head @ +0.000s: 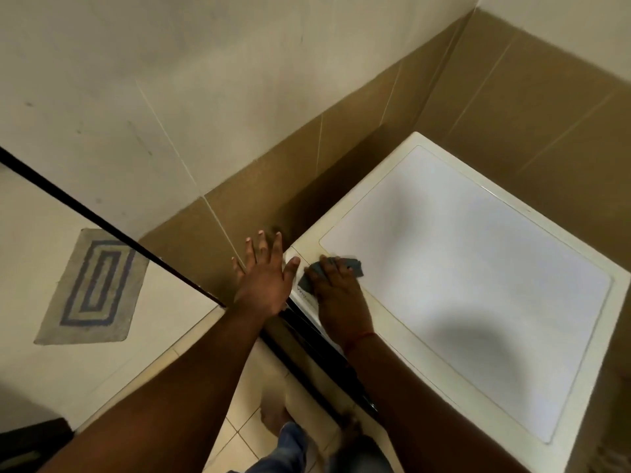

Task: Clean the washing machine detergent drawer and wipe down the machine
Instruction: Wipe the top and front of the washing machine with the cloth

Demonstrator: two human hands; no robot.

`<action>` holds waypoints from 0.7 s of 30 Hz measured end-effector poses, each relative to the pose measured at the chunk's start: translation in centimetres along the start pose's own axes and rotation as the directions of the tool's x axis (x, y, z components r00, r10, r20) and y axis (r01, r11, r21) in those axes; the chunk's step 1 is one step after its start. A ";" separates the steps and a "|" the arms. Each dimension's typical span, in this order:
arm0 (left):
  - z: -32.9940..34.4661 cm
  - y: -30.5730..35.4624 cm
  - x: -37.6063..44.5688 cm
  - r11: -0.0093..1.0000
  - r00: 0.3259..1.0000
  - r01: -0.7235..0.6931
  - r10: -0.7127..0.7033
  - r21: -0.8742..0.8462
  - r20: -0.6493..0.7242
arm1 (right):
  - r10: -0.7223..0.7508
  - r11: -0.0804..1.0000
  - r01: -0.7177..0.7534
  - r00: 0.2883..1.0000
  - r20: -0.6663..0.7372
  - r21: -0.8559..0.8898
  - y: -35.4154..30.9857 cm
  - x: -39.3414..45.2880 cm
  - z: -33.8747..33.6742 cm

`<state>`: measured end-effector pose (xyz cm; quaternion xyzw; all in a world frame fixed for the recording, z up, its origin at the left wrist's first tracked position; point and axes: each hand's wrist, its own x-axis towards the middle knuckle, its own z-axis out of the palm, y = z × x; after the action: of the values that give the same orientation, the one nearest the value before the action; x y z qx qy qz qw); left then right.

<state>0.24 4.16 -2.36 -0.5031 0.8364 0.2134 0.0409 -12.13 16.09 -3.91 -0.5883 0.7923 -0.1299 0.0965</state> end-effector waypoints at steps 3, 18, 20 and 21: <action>0.1 -0.7 0.7 1.000 1.000 -0.009 0.009 0.009 0.005 | -0.307 0.952 0.307 0.948 0.082 0.012 -0.5 2.4 0.9; -0.8 1.7 5.2 0.997 0.997 -0.068 0.067 -0.027 -0.023 | 0.030 0.999 -0.035 0.988 -0.149 -0.029 9.0 7.0 -1.8; -0.8 3.0 6.0 0.996 0.996 -0.086 0.085 -0.035 -0.027 | -0.253 0.967 0.250 0.960 -0.122 -0.045 10.1 6.0 -1.6; -0.9 3.6 6.4 0.994 0.995 -0.099 0.098 -0.036 -0.026 | -0.247 0.969 0.246 0.960 -0.132 -0.025 11.6 6.1 -2.2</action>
<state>-5.84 -0.03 -2.27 -0.4643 0.8566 0.2247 0.0107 -25.12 13.66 -5.49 -0.6725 0.7182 -0.1770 0.0236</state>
